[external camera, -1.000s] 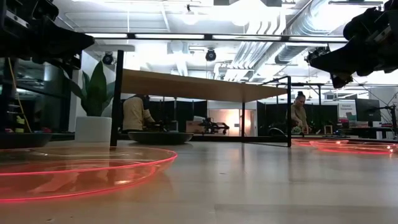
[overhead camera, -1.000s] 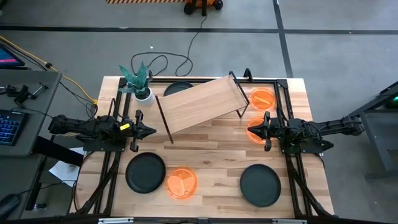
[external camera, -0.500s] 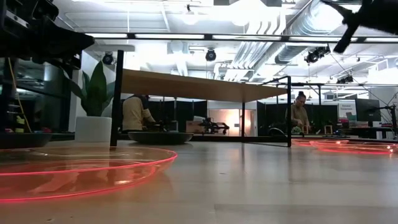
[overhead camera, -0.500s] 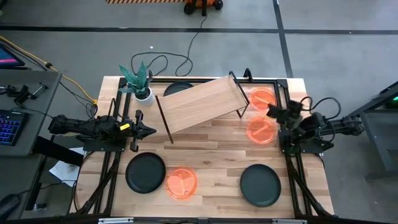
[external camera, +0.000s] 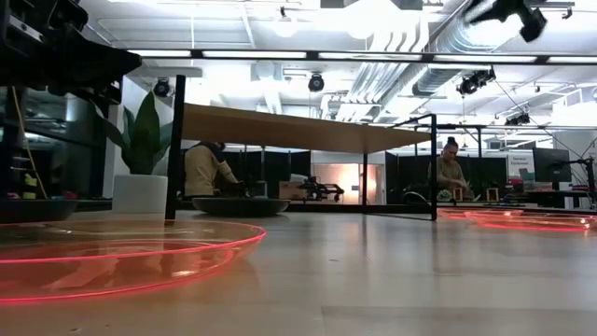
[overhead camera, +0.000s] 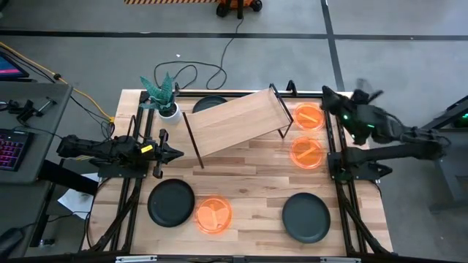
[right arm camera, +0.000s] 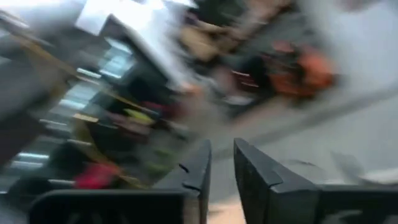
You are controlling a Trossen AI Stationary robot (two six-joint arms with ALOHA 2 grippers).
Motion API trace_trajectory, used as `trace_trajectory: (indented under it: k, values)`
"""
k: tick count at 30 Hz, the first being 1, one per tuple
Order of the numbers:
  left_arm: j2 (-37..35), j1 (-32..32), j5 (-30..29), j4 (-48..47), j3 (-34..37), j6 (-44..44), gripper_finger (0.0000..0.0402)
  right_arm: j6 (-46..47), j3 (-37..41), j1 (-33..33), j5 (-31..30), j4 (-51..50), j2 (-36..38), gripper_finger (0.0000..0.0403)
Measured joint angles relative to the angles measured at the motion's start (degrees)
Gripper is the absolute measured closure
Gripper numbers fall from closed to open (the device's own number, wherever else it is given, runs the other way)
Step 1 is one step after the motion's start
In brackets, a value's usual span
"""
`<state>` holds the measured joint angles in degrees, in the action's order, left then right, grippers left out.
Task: Place and stack plates onto a shelf
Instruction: Put the top right orange plate on the shelf
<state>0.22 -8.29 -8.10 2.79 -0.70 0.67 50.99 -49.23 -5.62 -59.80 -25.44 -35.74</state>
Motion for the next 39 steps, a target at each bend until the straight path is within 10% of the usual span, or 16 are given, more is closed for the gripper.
trace_trajectory:
  k: [6, 11, 18, 39]
  values:
    - [-0.01, 0.01, 0.00, 0.00, 0.00, 0.00, 0.0402, 24.40, -6.67, -19.02, 20.44, -37.66, -12.42, 0.0301]
    - [0.00, 0.01, 0.00, 0.00, -0.01, 0.00, 0.0402, 23.89, -0.49, -30.68, 37.89, -37.17, -19.52, 0.0279]
    - [-0.01, 0.01, 0.01, 0.02, 0.00, 0.00, 0.0401, 23.95, 10.73, -38.86, 45.90, -28.33, -26.02, 0.0273]
    - [0.00, 0.02, 0.02, 0.02, -0.01, 0.00, 0.0401, 44.10, 25.41, -41.16, 41.73, -7.74, -29.97, 0.0274]
